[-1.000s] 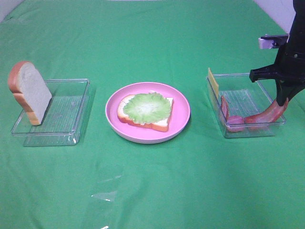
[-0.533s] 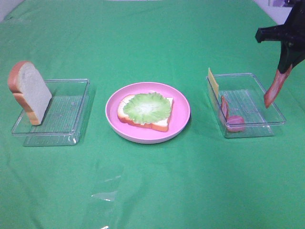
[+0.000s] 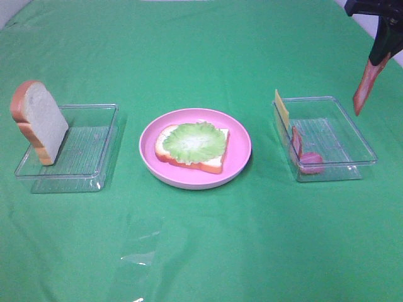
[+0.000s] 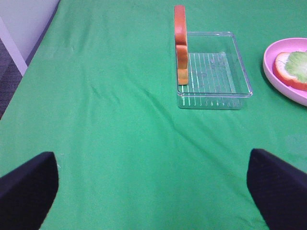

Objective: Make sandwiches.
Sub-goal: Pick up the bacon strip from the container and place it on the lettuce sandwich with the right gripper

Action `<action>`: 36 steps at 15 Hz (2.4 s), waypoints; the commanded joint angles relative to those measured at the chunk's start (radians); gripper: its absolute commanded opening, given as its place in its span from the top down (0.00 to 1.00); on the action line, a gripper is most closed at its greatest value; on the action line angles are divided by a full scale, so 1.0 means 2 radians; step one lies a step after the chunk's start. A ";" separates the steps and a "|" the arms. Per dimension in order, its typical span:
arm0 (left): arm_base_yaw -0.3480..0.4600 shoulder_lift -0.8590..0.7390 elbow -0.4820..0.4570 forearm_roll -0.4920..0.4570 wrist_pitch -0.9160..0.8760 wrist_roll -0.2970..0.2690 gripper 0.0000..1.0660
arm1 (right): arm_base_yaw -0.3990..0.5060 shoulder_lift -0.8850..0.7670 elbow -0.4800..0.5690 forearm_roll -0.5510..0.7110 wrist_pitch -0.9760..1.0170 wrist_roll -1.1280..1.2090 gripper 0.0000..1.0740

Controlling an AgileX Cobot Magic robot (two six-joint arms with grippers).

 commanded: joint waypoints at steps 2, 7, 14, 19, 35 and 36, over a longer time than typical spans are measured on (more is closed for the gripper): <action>0.000 -0.001 0.002 -0.001 -0.002 0.001 0.06 | 0.050 -0.003 -0.002 0.013 -0.010 -0.004 1.00; 0.000 -0.001 0.002 -0.001 -0.002 0.001 0.06 | 0.183 -0.003 -0.002 0.034 -0.078 -0.001 1.00; 0.000 -0.001 0.002 -0.001 -0.002 0.003 0.06 | 0.319 0.033 -0.002 0.056 -0.204 -0.001 1.00; 0.000 -0.001 0.002 -0.001 -0.002 0.003 0.06 | 0.318 0.076 -0.002 0.070 -0.233 -0.004 1.00; 0.000 -0.001 0.002 -0.001 -0.002 0.003 0.06 | 0.317 0.181 -0.002 -0.184 -0.232 0.131 1.00; 0.000 -0.001 0.002 -0.001 -0.002 0.003 0.06 | 0.317 0.181 -0.002 -0.183 -0.229 0.131 1.00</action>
